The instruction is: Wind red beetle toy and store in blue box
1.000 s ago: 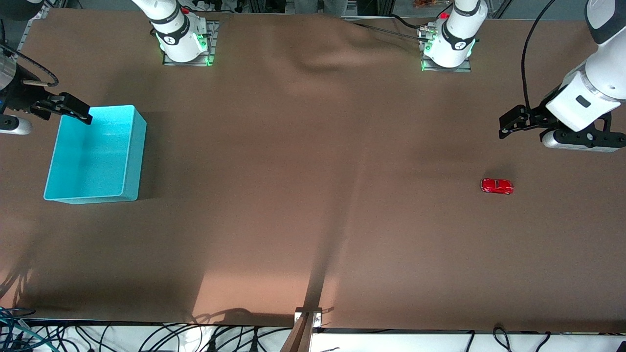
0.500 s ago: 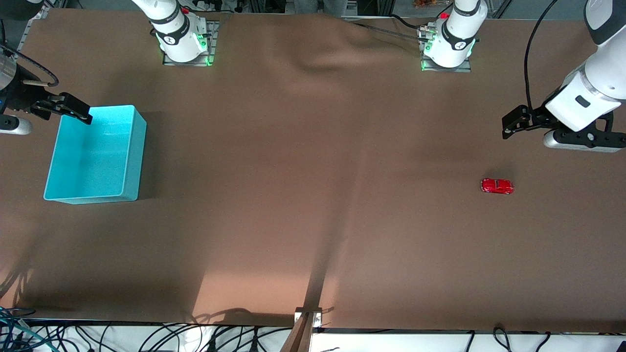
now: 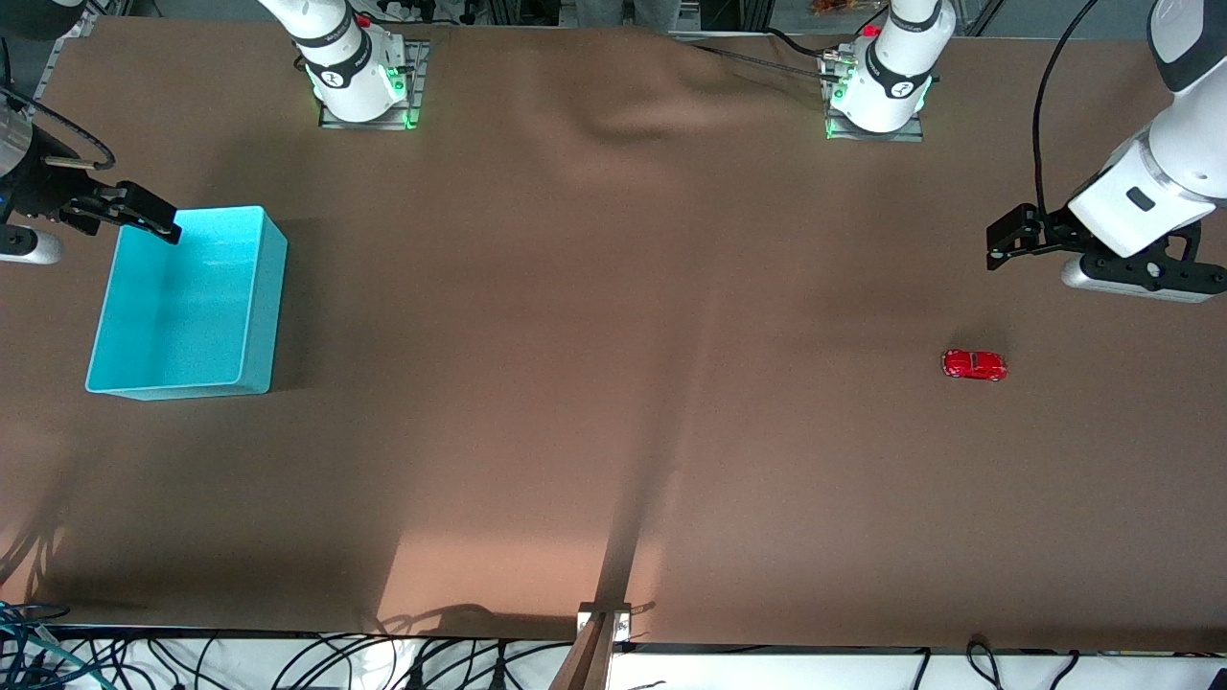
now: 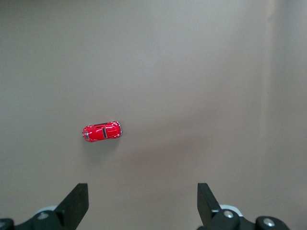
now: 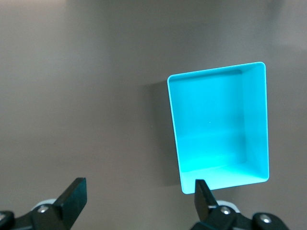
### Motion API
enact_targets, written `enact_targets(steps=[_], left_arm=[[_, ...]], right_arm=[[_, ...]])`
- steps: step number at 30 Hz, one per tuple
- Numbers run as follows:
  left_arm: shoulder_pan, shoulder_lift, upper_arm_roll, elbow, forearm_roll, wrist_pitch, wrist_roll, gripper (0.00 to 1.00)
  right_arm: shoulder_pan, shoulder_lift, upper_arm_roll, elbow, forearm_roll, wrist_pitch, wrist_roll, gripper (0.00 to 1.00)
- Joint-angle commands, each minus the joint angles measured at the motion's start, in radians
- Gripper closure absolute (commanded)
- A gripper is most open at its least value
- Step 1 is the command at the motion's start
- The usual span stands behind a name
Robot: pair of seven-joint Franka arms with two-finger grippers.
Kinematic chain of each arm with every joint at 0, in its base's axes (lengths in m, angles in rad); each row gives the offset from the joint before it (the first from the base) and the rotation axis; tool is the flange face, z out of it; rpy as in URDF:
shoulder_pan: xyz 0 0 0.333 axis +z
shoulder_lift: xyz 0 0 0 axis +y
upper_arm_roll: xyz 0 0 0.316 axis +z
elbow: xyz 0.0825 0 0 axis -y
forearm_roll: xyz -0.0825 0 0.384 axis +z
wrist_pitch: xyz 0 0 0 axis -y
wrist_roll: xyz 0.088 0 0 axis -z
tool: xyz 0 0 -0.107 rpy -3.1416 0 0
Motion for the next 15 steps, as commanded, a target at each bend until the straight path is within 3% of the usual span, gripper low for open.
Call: enact_targets(steps=[1,15], left_arm=[[0.01,0.022,0.008,0.005,0.022,-0.001,0.116,0.0],[0.059,0.07,0.014,0.005,0.02,0.011,0.3,0.0]], right_arm=[[-0.007,-0.012,0.008,0.002,0.006,-0.014,0.014,0.0],[-0.007,-0.014,0.008,0.002,0.006,-0.014,0.014,0.0]])
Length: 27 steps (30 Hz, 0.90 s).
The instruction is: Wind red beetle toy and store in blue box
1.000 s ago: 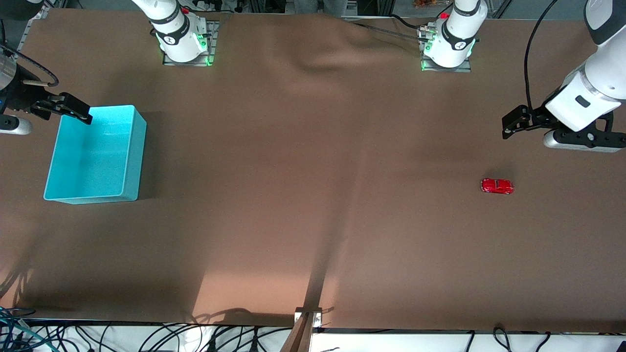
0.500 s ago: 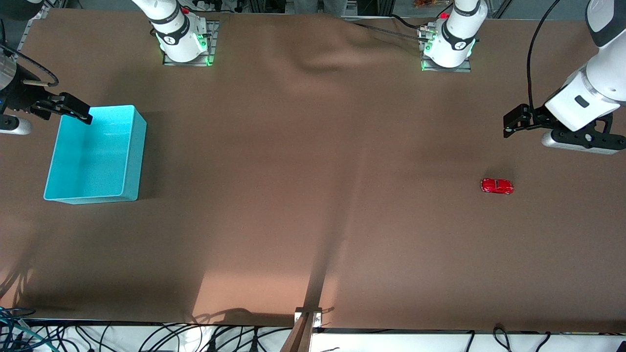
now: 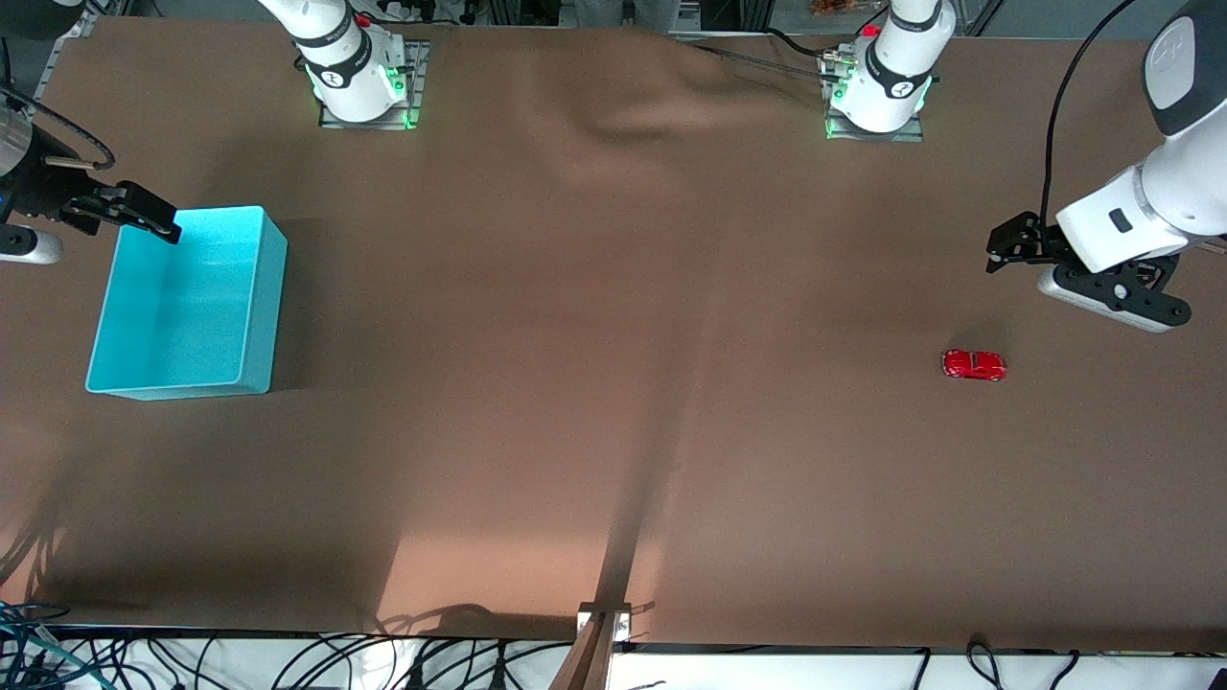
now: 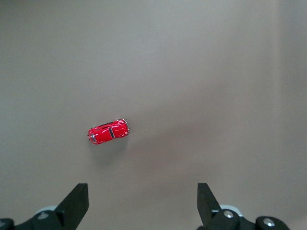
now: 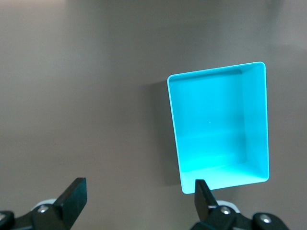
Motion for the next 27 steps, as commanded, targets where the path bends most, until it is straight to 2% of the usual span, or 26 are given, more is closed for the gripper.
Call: enact_targets(steps=[1,10,18,27], left_arm=[[0.019,0.024,-0.003,0.006,0.019,0.018,0.151,0.0],[0.045,0.087,0.0,-0.016,0.021,0.067,0.404,0.0],[0.091,0.12,0.0,-0.154,0.021,0.283,0.613,0.0],[0.135,0.245,0.0,-0.168,0.022,0.386,0.876,0.0]], right_arm=[[-0.007,-0.013,0.008,0.001,0.006,-0.014,0.015,0.0],[-0.007,-0.013,0.008,0.002,0.006,-0.022,0.043,0.0],[-0.007,-0.013,0.008,0.002,0.006,-0.022,0.043,0.0],[-0.007,-0.013,0.008,0.002,0.007,-0.022,0.043,0.0]])
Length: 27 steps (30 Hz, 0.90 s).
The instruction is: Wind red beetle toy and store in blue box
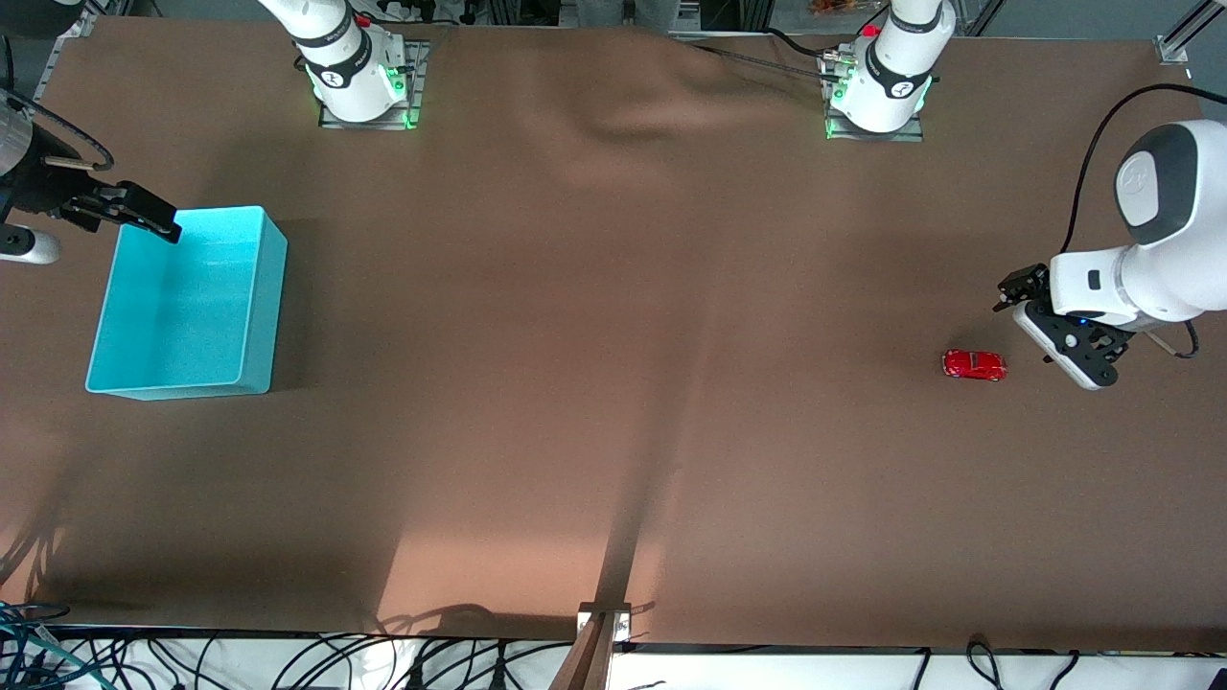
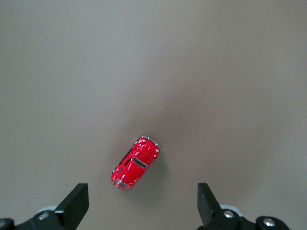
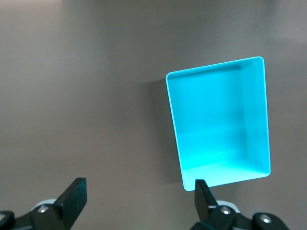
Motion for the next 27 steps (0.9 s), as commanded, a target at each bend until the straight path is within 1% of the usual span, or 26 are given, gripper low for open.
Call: enact_targets(steps=[1,6,16,20,27], left_arm=[[0.031,0.077,-0.005,0.005,0.021,0.055,0.182,0.0],[0.062,0.147,-0.005,0.0,0.021,0.107,0.318,0.0],[0.08,0.239,-0.005,-0.069,0.021,0.285,0.544,0.0],[0.08,0.249,-0.005,-0.098,0.023,0.339,0.624,0.0],[0.08,0.246,-0.005,-0.11,0.041,0.34,0.74,0.0]], right_arm=[[-0.007,-0.012,0.007,0.002,0.005,-0.013,0.015,0.0],[-0.007,-0.012,0.007,0.002,0.007,-0.013,0.015,0.0],[-0.007,-0.012,0.007,0.002,0.007,-0.013,0.015,0.0],[-0.007,-0.012,0.007,0.002,0.005,-0.013,0.015,0.0],[-0.007,-0.014,0.007,0.002,0.005,-0.013,0.015,0.0]])
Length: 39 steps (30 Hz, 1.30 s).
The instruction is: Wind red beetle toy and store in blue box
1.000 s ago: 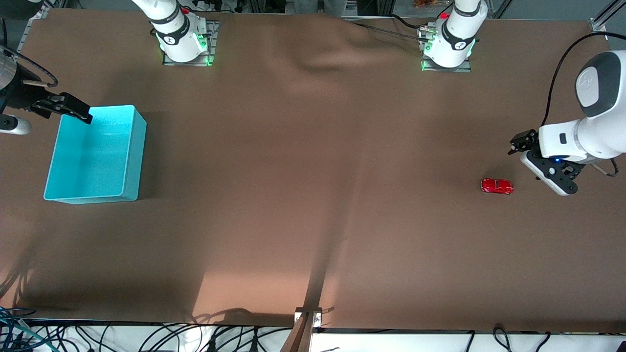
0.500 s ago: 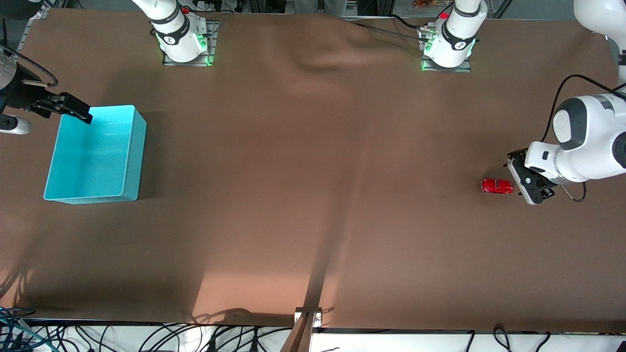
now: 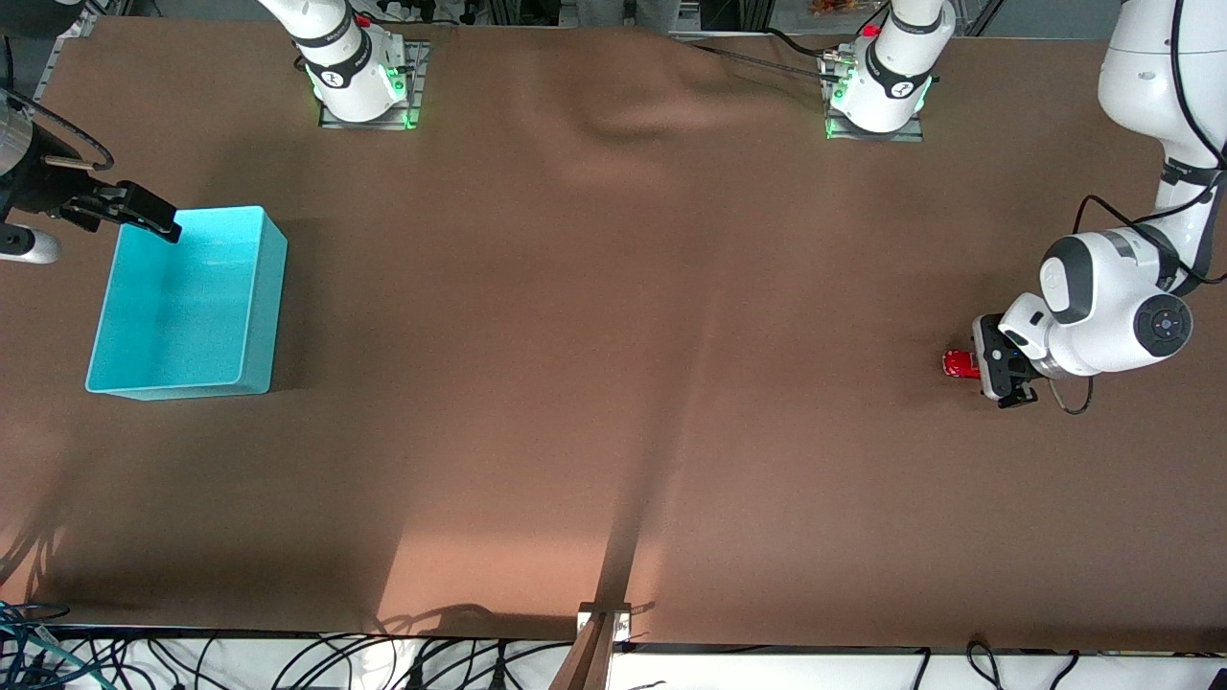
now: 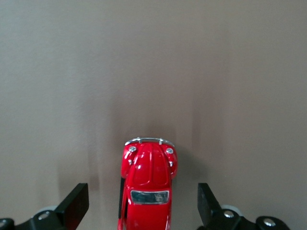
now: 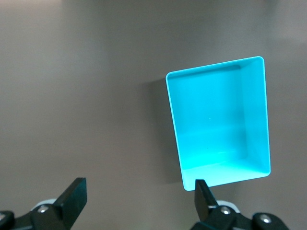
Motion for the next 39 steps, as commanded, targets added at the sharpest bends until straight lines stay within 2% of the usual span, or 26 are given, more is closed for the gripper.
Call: enact_targets(steps=[1,7,14,16,18,23,25,26,29,39], left_arm=[[0.006,-0.018,-0.005,-0.013,0.049,0.01,0.105,0.0],[0.006,-0.024,-0.005,-0.013,0.135,0.01,0.12,0.0],[0.007,-0.024,-0.006,-0.016,0.14,0.011,0.125,0.01],[0.007,-0.023,-0.006,-0.017,0.137,0.011,0.125,0.07],[0.006,-0.02,-0.006,-0.016,0.135,0.011,0.123,0.26],[0.006,-0.012,-0.006,-0.014,0.128,0.013,0.12,0.49],[0.007,-0.012,-0.006,-0.013,0.125,0.013,0.112,0.72],[0.007,-0.012,-0.006,-0.011,0.125,0.013,0.111,0.78],[0.009,-0.012,-0.006,-0.006,0.121,0.015,0.1,0.85],[0.024,-0.01,-0.006,-0.013,0.121,0.015,0.004,0.91]], right_arm=[[-0.007,-0.013,0.007,0.002,0.007,-0.012,0.015,0.0],[-0.007,-0.013,0.007,0.002,0.005,-0.012,0.015,0.0],[-0.007,-0.013,0.007,0.002,0.005,-0.012,0.015,0.0],[-0.007,-0.013,0.007,0.002,0.005,-0.012,0.015,0.0],[-0.007,-0.013,0.007,0.002,0.005,-0.012,0.015,0.0],[-0.007,-0.013,0.007,0.002,0.007,-0.012,0.015,0.0],[-0.007,-0.013,0.007,0.002,0.007,-0.012,0.015,0.0],[-0.007,-0.013,0.007,0.002,0.007,-0.012,0.015,0.0],[-0.007,-0.013,0.007,0.002,0.005,-0.012,0.015,0.0],[-0.007,-0.013,0.007,0.002,0.007,-0.012,0.015,0.0]])
